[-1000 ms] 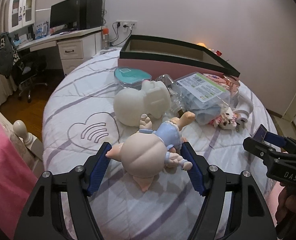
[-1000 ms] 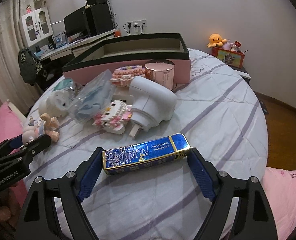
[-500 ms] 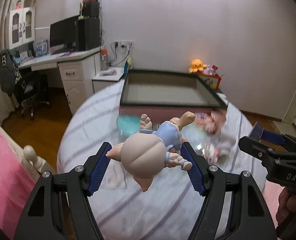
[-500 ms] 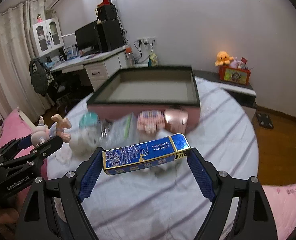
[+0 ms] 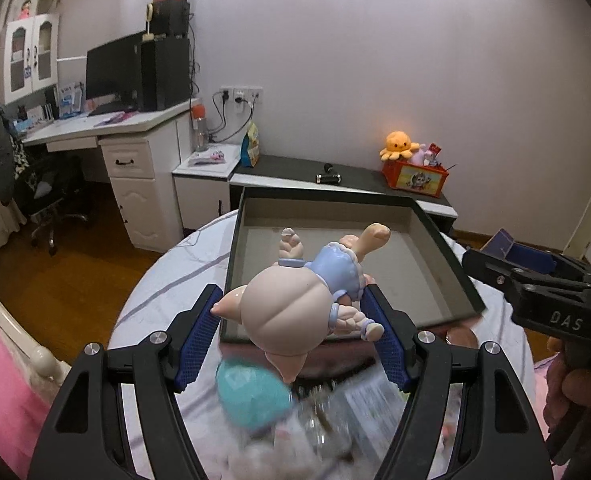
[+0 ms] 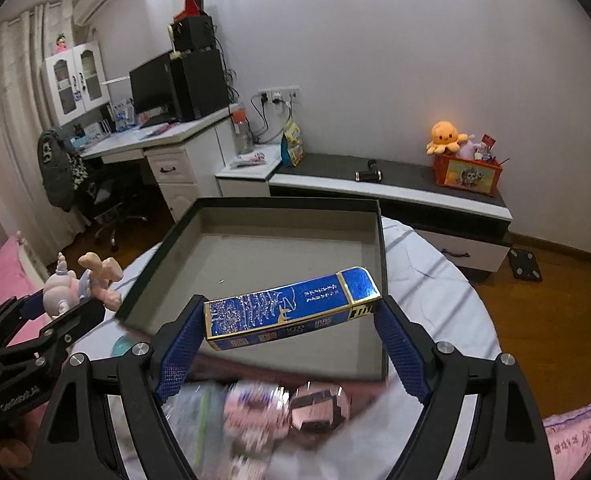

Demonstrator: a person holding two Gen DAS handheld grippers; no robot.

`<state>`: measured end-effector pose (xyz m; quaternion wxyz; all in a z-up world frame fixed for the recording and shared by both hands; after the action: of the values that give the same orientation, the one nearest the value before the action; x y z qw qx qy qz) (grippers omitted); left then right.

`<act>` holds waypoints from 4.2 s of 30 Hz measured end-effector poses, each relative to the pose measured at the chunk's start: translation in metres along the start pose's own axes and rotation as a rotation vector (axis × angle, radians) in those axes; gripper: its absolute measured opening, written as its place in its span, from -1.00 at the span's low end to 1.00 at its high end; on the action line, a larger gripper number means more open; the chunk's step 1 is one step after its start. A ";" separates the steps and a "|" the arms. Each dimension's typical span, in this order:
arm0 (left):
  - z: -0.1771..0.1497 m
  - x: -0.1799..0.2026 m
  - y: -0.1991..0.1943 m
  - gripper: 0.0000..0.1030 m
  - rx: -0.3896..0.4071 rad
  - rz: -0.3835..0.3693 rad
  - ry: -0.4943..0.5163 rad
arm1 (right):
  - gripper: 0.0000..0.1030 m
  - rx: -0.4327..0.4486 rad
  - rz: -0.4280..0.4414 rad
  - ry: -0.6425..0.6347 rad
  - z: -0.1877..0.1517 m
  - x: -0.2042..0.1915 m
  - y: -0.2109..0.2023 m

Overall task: Organize rigid objects
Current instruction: 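Carry the doll and blue box into the pink tray and open both grippers, then withdraw both tools from the tray back over the remaining objects, then grasp the white bunny bottle with the left gripper while the right grasps the hair dryer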

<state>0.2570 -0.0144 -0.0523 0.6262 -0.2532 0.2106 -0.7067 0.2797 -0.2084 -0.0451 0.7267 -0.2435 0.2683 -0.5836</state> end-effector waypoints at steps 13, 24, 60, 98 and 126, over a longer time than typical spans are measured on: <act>-0.001 0.003 0.098 0.42 -0.162 0.013 0.000 | 0.65 -0.183 -0.039 -0.035 -0.011 0.015 0.100; 0.018 -0.005 0.071 1.00 -0.053 0.058 0.010 | 1.00 -0.171 -0.018 0.001 -0.004 0.018 0.091; -0.035 -0.013 -0.109 1.00 0.166 -0.040 -0.008 | 1.00 0.210 -0.231 0.061 -0.059 -0.041 -0.134; -0.083 -0.013 -0.127 1.00 0.130 0.111 -0.048 | 1.00 0.197 -0.139 0.015 -0.077 -0.033 -0.143; -0.131 -0.017 -0.009 1.00 -0.125 0.113 -0.078 | 1.00 -0.128 -0.097 0.108 -0.124 0.011 -0.028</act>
<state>0.1704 0.0013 -0.1508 0.6556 -0.3067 0.2437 -0.6455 0.1777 -0.2294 -0.1191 0.6651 -0.2702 0.3320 -0.6119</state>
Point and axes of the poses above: each gripper's, at about its wrist camera, not at the fingertips, and y roughly the way its jaws point, x to its right, z to its top, the point moved 5 cm from there along y, roughly the way its jaws point
